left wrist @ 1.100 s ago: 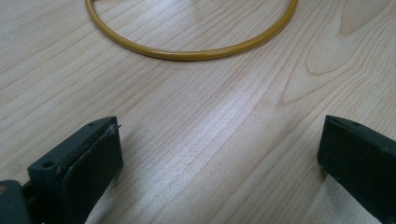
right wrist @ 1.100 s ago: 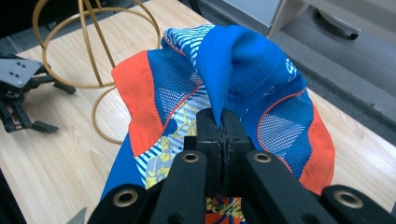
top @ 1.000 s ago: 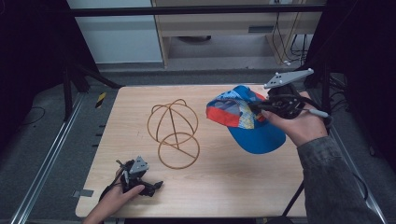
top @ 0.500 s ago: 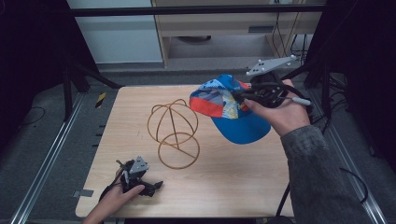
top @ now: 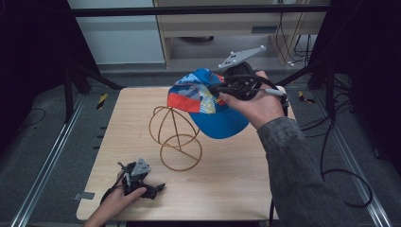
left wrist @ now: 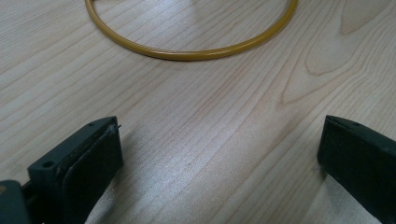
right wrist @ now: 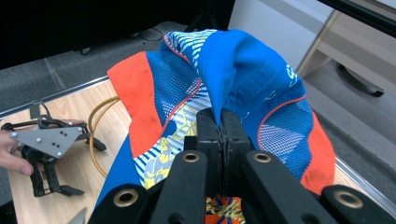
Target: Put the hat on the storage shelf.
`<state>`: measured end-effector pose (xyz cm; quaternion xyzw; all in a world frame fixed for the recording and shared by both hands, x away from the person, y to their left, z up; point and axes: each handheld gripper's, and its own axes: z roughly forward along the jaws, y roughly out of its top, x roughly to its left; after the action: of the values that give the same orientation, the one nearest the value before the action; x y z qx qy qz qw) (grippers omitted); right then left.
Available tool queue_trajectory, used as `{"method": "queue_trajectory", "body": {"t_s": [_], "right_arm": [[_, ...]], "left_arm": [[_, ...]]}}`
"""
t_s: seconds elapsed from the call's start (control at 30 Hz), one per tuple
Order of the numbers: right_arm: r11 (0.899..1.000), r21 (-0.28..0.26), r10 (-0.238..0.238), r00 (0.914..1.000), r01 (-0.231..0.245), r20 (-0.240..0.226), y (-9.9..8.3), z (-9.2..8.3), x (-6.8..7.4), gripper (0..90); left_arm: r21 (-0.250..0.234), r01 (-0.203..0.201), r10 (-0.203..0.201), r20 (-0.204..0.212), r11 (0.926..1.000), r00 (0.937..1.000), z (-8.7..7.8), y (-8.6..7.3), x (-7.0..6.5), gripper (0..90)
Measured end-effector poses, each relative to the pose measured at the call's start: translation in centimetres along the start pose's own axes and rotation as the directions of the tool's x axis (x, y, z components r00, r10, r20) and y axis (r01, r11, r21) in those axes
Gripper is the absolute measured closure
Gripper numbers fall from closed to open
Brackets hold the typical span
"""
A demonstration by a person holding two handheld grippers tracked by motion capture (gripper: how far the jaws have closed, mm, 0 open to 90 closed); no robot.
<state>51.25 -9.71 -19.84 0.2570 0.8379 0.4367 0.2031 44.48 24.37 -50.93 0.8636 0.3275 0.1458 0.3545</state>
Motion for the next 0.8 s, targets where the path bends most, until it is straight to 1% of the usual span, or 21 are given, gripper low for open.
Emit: {"method": "queue_trajectory", "body": {"t_s": [0.2,0.23,0.33,0.43,0.8], "right_arm": [[1.0,0.003,-0.005,0.9996,0.005,-0.028,0.9,2.0,0.6,89.1],[1.0,0.003,-0.005,0.9996,0.005,-0.028,0.9,2.0,0.6,89.1],[1.0,0.009,-0.017,0.9988,0.017,-0.046,1.4,2.8,1.1,89.1],[1.0,0.017,-0.023,0.9982,0.024,-0.055,1.6,3.5,1.5,89.1],[0.999,0.025,-0.033,0.9959,0.035,-0.084,2.5,5.4,2.3,89.1]], "left_arm": [[0.001,0.0,0.0,0.001,1.0,1.0,0.0,0.0,0.0,0.0],[0.001,0.0,0.0,0.001,1.0,1.0,0.0,0.0,0.0,0.0],[0.001,-0.001,0.001,0.0,1.0,1.0,0.0,0.0,0.0,0.0],[0.001,-0.002,0.002,0.0,1.0,1.0,0.0,0.0,0.0,0.0],[-0.001,0.001,-0.001,0.0,1.0,1.0,0.0,0.0,0.0,0.0]]}}
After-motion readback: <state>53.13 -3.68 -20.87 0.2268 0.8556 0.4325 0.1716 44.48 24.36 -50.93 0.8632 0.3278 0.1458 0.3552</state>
